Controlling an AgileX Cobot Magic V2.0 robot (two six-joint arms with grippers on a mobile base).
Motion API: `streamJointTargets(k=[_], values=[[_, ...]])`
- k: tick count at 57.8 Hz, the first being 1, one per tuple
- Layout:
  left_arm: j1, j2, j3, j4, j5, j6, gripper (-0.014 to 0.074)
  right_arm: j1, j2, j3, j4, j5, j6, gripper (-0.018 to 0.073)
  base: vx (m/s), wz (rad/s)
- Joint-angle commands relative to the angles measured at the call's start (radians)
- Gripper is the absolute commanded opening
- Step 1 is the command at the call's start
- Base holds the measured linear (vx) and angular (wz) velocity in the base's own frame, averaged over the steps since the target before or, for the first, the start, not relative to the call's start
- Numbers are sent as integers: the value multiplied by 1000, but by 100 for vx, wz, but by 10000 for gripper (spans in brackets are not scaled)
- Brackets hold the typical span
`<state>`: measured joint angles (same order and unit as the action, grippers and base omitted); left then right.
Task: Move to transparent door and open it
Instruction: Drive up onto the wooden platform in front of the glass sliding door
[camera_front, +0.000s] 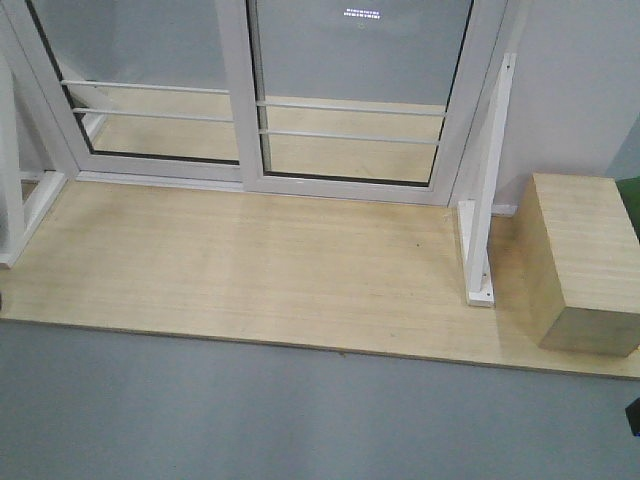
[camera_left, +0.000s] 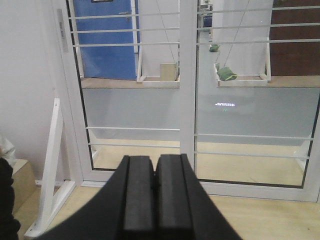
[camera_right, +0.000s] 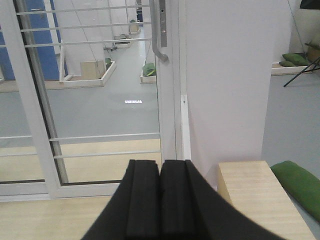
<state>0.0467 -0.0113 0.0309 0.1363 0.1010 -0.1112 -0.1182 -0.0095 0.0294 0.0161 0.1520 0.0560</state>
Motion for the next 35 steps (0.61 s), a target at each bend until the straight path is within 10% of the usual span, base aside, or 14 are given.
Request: streamJointTargets(k=[1, 35], values=[[1, -5, 13, -4, -83, -8, 3, -1, -16, 4, -2, -82, -11, -6, 49, -18], [1, -5, 13, -4, -83, -8, 3, -1, -16, 4, -2, -82, -11, -6, 45, -8]])
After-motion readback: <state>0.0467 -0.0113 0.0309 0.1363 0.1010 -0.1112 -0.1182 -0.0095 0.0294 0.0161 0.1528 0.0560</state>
